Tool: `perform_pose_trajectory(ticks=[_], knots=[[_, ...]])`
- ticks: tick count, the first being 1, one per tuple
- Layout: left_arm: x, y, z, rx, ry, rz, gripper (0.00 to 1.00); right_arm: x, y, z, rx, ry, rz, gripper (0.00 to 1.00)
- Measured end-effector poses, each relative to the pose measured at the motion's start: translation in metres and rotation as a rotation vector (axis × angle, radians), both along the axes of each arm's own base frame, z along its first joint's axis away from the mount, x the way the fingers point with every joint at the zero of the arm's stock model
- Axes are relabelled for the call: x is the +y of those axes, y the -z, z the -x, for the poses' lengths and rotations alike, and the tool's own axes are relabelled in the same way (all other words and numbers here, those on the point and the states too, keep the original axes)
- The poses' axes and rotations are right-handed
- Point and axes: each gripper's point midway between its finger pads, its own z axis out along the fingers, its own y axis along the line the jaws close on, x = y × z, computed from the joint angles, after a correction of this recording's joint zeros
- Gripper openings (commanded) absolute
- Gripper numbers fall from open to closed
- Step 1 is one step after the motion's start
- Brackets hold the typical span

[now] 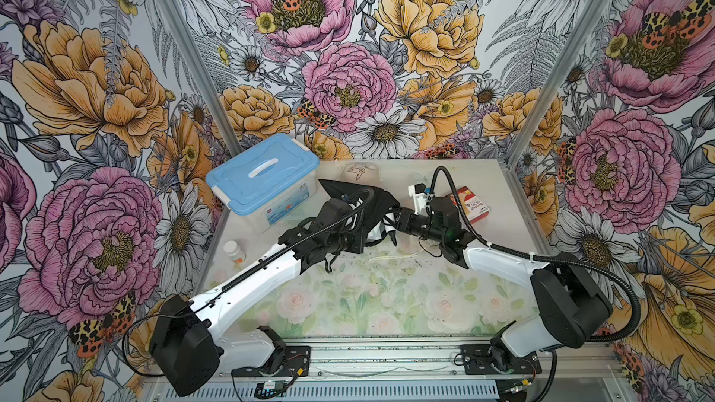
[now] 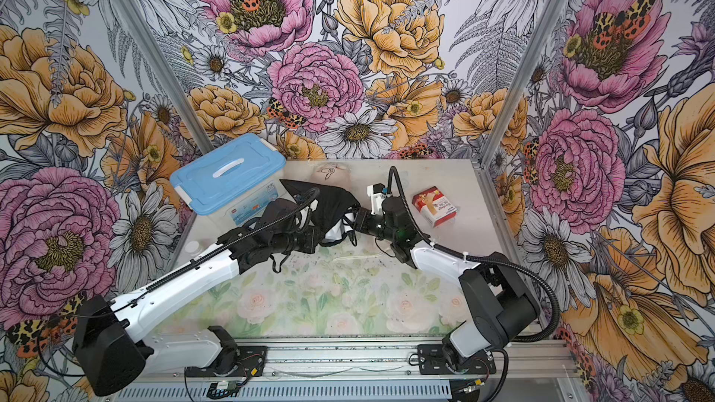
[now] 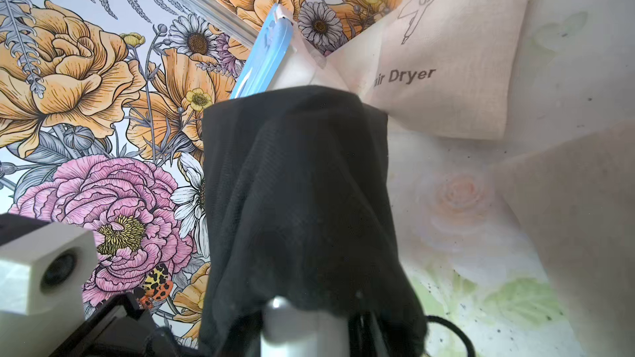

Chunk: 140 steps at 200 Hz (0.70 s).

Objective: Pack away hair dryers
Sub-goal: Place the hair dryer in the drawstring bag.

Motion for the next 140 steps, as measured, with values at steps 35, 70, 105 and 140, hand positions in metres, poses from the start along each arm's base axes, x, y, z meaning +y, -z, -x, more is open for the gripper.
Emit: perform_pose_trajectory(ticks=[35, 70, 105, 140], knots=[[-0.003, 0.007, 0.007, 0.007, -0.004, 0.025, 0.00, -0.003, 0.005, -0.005, 0.017, 0.034, 0.004, 0.05], [-0.001, 0.006, 0.014, 0.003, -0.018, 0.058, 0.00, -0.003, 0.013, -0.009, 0.040, 0.055, 0.007, 0.05], [0.000, -0.005, 0.015, -0.020, -0.026, 0.087, 0.00, 0.006, 0.013, -0.013, 0.037, 0.050, 0.005, 0.05], [-0.001, -0.007, 0.013, -0.020, -0.026, 0.087, 0.00, 0.013, 0.006, -0.015, -0.009, 0.053, 0.039, 0.06]])
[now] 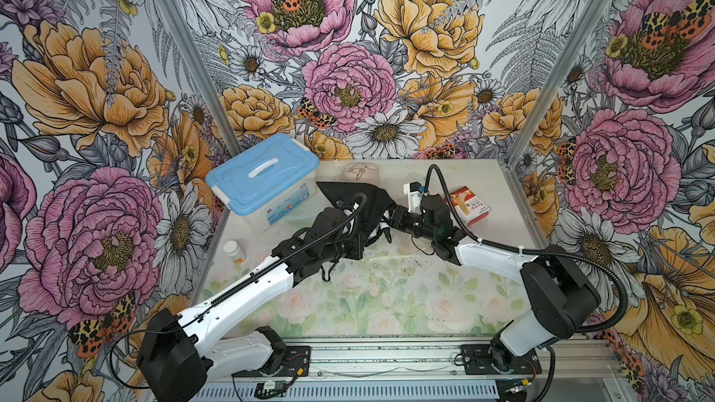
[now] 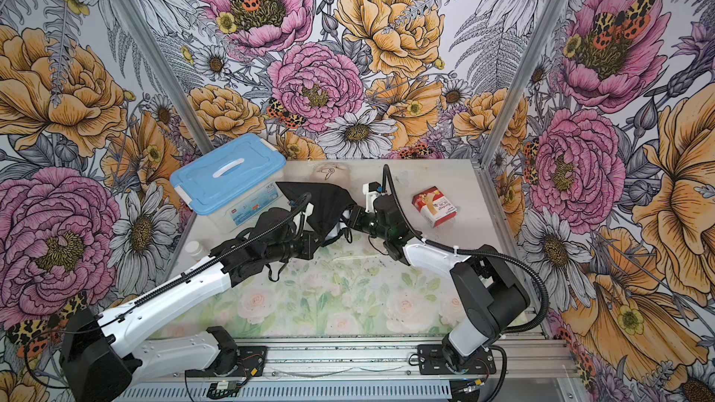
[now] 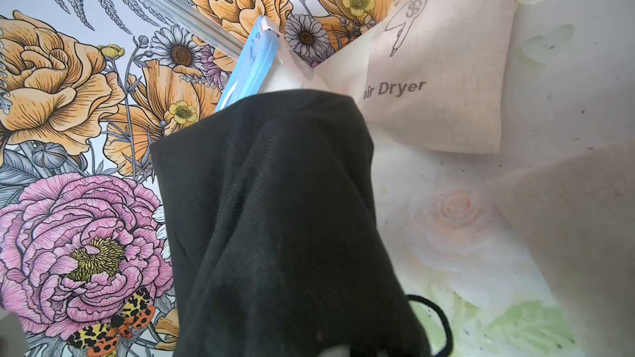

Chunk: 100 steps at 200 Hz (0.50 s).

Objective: Pack away hair dryers
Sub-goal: Place the hair dryer in the drawstring bag.

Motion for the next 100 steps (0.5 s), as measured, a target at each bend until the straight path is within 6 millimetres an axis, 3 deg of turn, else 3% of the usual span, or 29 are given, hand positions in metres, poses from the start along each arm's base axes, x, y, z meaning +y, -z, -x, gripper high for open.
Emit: perform_pose_trajectory(ticks=[38, 68, 100], knots=[[-0.010, -0.013, -0.014, -0.010, 0.000, 0.001, 0.00, 0.004, 0.009, 0.007, -0.023, 0.001, 0.099, 0.06], [-0.016, -0.039, -0.031, -0.045, -0.005, 0.027, 0.00, 0.005, 0.017, 0.018, -0.026, -0.013, 0.183, 0.05], [-0.026, -0.054, -0.044, -0.058, 0.011, 0.035, 0.00, 0.010, 0.010, 0.021, -0.056, -0.025, 0.212, 0.05]])
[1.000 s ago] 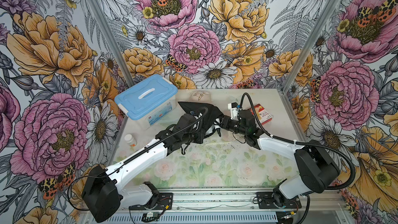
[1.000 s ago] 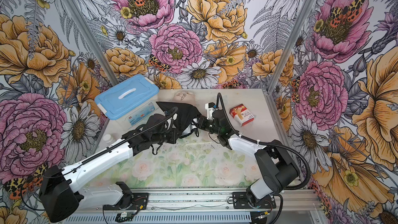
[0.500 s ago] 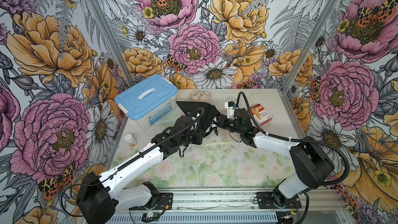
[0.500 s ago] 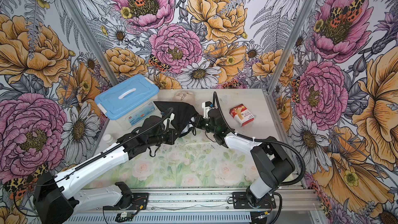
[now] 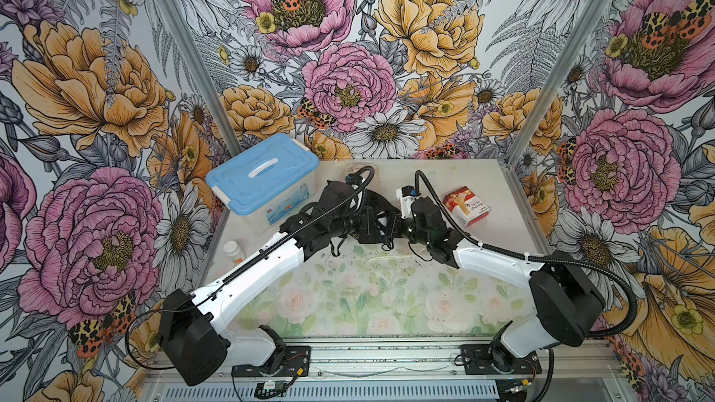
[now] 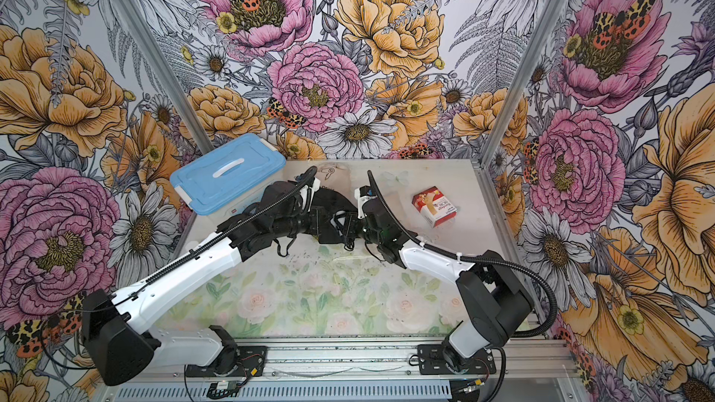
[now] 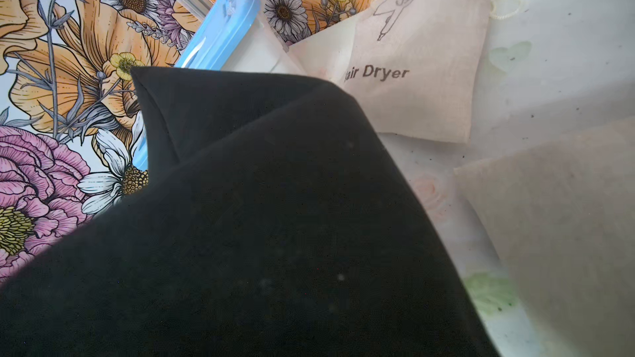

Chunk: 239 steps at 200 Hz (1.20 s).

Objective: Pack away hair dryers
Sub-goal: Place the hair dryer in the drawstring bag.

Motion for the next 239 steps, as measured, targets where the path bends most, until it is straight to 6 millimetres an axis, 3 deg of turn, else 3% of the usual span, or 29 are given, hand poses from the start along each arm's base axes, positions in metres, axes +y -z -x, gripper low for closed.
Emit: perform_pose_trajectory(ticks=[28, 67, 114, 164, 239], knots=[[-0.014, 0.001, -0.009, 0.013, 0.025, 0.000, 0.00, -0.001, 0.000, -0.001, -0.011, -0.003, 0.021, 0.06], [-0.021, 0.012, -0.006, 0.035, 0.045, -0.009, 0.00, -0.005, 0.009, 0.003, 0.003, -0.016, 0.064, 0.05], [-0.004, 0.021, 0.013, 0.044, 0.038, -0.003, 0.00, -0.011, -0.006, 0.001, -0.023, -0.003, 0.039, 0.06], [0.007, 0.030, 0.032, 0.064, 0.020, 0.022, 0.00, -0.021, -0.025, -0.014, -0.036, 0.055, -0.073, 0.06], [0.007, 0.060, 0.042, 0.102, 0.005, 0.031, 0.00, -0.029, -0.026, -0.018, 0.061, 0.105, -0.247, 0.06]])
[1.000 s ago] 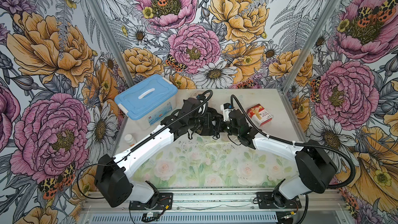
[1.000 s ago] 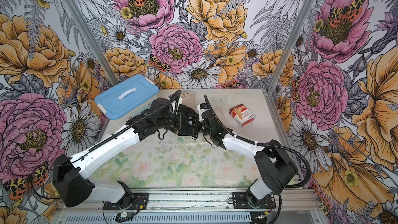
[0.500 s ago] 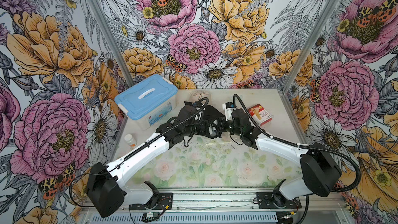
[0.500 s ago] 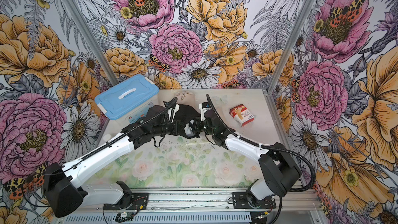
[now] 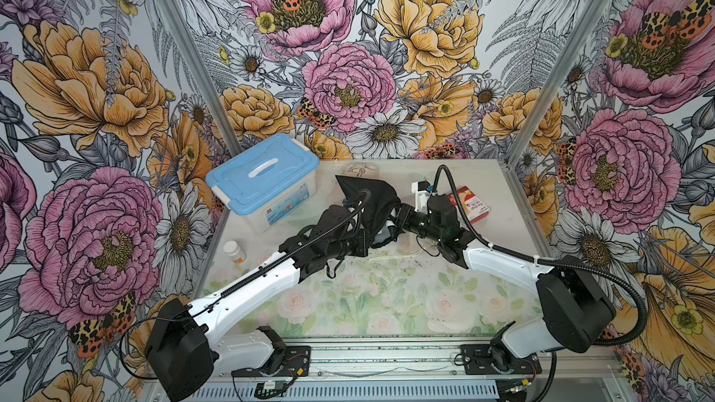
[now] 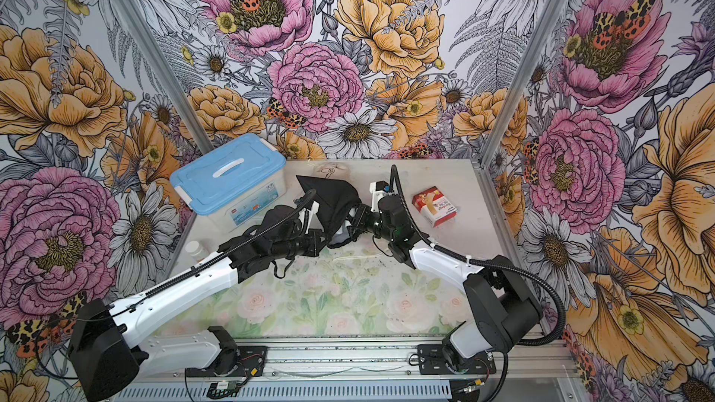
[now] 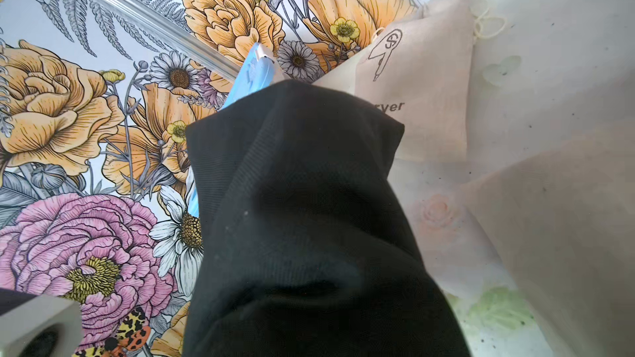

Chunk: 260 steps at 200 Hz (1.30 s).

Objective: Pack away hair dryers
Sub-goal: Place the hair dryer in the drawstring bag.

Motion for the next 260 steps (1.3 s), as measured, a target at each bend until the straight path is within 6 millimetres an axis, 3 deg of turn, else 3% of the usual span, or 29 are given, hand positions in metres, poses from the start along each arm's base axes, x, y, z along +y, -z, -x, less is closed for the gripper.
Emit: perform_pose_trajectory(ticks=[35, 83, 106, 130, 155, 176, 222, 260], knots=[[-0.002, 0.006, 0.001, 0.000, -0.001, 0.012, 0.00, 0.000, -0.002, -0.005, 0.031, 0.019, -0.080, 0.06], [-0.005, 0.003, 0.004, 0.002, -0.004, 0.031, 0.00, 0.003, 0.010, -0.009, 0.066, 0.030, -0.094, 0.07], [-0.006, -0.009, 0.004, -0.005, -0.004, 0.040, 0.00, 0.008, 0.021, -0.008, 0.071, 0.030, -0.044, 0.09], [-0.011, -0.037, -0.002, -0.040, -0.002, 0.068, 0.00, 0.016, 0.021, -0.008, 0.051, 0.018, 0.027, 0.12], [-0.021, -0.064, -0.013, -0.083, 0.004, 0.089, 0.00, 0.026, 0.010, -0.012, 0.013, -0.003, 0.082, 0.17], [-0.028, -0.075, -0.027, -0.101, 0.005, 0.083, 0.00, 0.028, 0.007, -0.016, -0.006, -0.008, 0.122, 0.25], [-0.020, -0.080, -0.065, -0.101, -0.048, 0.059, 0.00, 0.024, 0.010, -0.016, -0.014, -0.030, 0.216, 0.53], [0.001, -0.076, -0.091, -0.082, -0.121, 0.046, 0.00, 0.020, 0.007, -0.011, -0.035, -0.046, 0.258, 0.58]])
